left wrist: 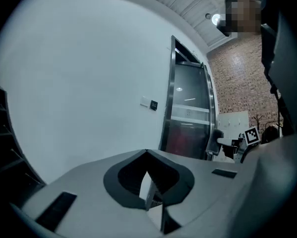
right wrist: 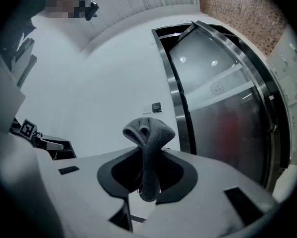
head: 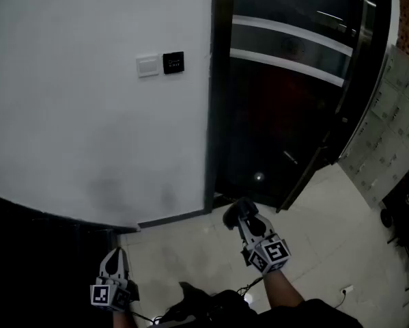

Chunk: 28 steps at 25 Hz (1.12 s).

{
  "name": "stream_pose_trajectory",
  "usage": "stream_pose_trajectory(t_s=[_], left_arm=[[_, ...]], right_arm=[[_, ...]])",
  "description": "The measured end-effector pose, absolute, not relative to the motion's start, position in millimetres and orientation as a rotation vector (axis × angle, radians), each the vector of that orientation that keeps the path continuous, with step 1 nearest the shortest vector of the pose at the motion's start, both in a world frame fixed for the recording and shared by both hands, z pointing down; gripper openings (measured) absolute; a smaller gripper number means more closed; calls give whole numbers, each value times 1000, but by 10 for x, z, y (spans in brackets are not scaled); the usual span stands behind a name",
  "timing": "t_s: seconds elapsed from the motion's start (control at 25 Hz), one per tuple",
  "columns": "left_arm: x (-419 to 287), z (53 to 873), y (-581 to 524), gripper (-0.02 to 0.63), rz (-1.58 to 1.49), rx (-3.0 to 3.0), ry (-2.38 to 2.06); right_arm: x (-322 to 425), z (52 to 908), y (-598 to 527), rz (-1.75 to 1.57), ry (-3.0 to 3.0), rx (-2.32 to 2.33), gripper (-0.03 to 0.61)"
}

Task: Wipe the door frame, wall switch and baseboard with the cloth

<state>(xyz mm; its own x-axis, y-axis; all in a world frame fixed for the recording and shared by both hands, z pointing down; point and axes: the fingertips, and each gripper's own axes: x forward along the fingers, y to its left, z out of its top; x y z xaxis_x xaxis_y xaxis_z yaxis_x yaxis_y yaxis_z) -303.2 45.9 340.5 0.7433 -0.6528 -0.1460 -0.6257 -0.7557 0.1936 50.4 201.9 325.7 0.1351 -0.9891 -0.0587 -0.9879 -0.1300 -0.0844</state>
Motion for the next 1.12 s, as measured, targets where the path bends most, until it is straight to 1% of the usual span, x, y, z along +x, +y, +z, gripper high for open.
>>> stream_pose_trajectory(t_s=[0.28, 0.52, 0.8, 0.92, 1.12], left_arm=[[-2527, 3280, 566, -8, -323, 2821, -1030], [-2042, 3177, 362, -8, -314, 2864, -962], [-1710, 3157, -453, -8, -379, 2881, -824], [-1680, 3090, -979, -8, -377, 2896, -759], [-1760, 2998, -1787, -8, -332, 2898, -680]], right_arm=[[721, 3086, 1951, 35, 2112, -2216, 78], [930, 2994, 1678, 64, 2148, -2181, 78], [1047, 2906, 997, 118, 2092, -2257, 78], [1003, 2670, 442, 155, 2077, -2288, 78], [715, 2212, -646, 234, 2099, -2232, 78]])
